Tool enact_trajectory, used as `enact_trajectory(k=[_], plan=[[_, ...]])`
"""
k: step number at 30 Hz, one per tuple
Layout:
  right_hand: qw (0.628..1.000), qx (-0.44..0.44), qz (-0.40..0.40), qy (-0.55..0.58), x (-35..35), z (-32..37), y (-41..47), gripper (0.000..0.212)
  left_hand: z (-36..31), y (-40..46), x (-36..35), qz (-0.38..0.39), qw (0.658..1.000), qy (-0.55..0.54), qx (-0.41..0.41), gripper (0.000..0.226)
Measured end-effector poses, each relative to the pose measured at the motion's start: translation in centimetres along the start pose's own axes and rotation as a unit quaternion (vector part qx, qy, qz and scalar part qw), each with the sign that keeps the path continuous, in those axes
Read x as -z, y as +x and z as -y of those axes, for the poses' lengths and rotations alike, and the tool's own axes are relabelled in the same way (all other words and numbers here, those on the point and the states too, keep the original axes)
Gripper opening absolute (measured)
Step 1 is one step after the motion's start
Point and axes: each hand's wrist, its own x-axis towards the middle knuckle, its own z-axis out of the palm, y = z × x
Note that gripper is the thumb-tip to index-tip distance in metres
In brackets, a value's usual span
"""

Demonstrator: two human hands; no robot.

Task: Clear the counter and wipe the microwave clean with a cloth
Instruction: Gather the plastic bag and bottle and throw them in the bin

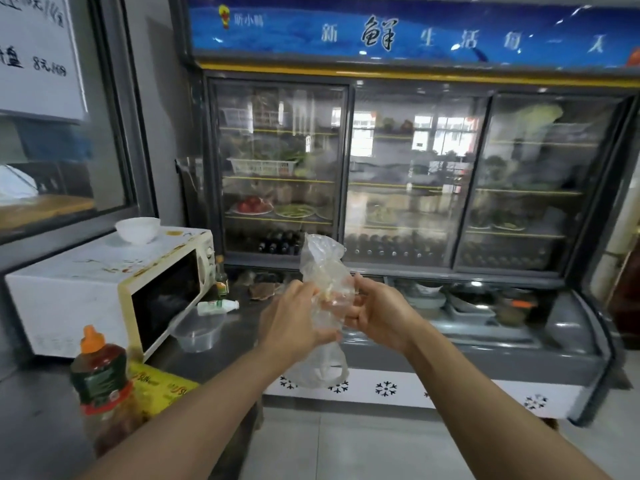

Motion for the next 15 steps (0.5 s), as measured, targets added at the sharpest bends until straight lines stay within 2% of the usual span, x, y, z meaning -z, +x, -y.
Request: enact_trajectory(k=[5,9,15], plan=[[1.000,0.007,0.003,-0.017,-0.9,0.5,4.4,0.036,2.5,4.0,-0.8,-0.033,0.998,0.047,-0.007,0.066],[0.999,0.017,0.021,-0.038,-1.4,0.8,7.2,0.043,4.2,6.4,-0.9,-0.093,0.987,0.129,-0.026,0.052],[0.991,0.041,0.022,-0.124,-0.6,1.1,10.6,0.039,6.1,9.5,-1.4,-0.108,0.986,0.126,-0.029,0.036]])
